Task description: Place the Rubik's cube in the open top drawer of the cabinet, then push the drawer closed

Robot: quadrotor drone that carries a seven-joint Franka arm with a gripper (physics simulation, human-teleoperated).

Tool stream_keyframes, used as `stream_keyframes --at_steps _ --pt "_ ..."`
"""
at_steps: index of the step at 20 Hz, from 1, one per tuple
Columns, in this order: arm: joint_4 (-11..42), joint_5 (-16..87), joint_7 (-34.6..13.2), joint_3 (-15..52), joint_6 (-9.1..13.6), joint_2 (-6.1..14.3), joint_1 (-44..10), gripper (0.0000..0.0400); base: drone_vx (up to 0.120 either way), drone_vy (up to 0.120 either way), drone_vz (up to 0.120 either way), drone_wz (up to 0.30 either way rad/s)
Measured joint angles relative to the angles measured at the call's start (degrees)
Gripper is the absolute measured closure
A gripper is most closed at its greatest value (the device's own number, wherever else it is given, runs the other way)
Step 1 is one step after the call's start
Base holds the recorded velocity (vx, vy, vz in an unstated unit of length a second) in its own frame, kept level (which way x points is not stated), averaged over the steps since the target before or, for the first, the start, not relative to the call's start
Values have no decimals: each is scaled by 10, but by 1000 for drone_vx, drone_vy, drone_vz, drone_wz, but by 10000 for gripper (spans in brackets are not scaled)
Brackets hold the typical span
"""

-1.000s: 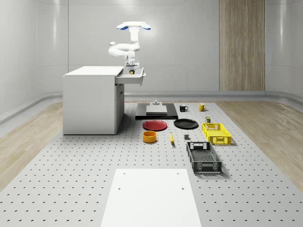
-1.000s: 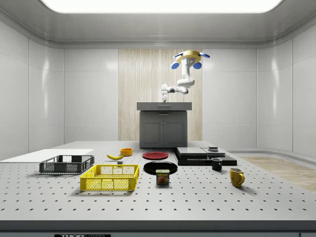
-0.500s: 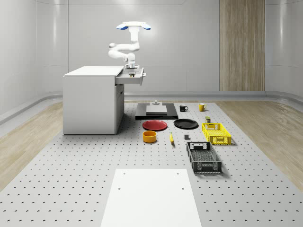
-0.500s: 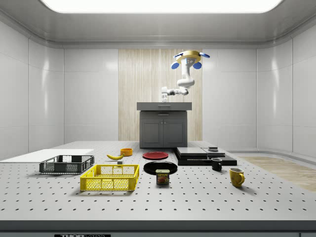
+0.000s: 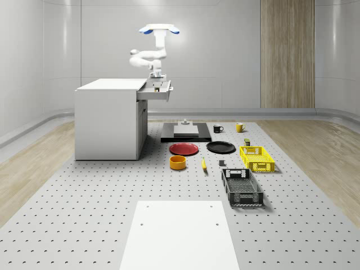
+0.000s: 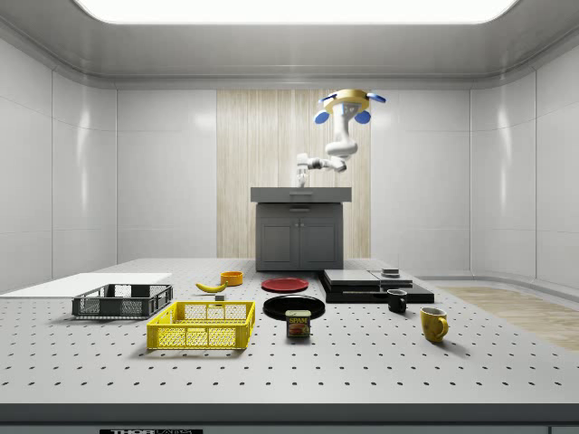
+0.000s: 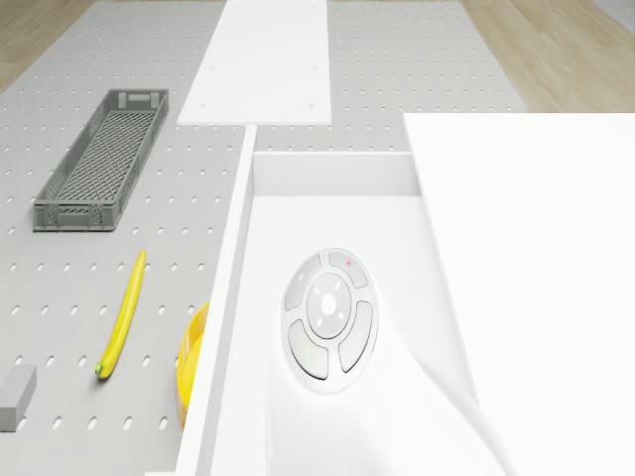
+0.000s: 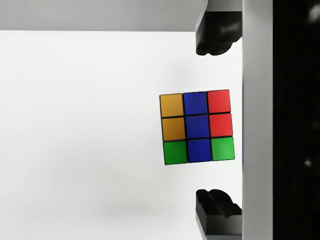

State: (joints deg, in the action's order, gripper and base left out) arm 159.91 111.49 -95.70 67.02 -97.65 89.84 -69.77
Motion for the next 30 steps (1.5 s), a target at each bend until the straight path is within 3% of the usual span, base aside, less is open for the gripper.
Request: stream_keyframes --at_steps 7,30 --pt "6 -9 -2 13 11 -4 5 1 -109 120 86 0" --pt "8 -7 0 15 23 -15 10 0 0 120 0 0"
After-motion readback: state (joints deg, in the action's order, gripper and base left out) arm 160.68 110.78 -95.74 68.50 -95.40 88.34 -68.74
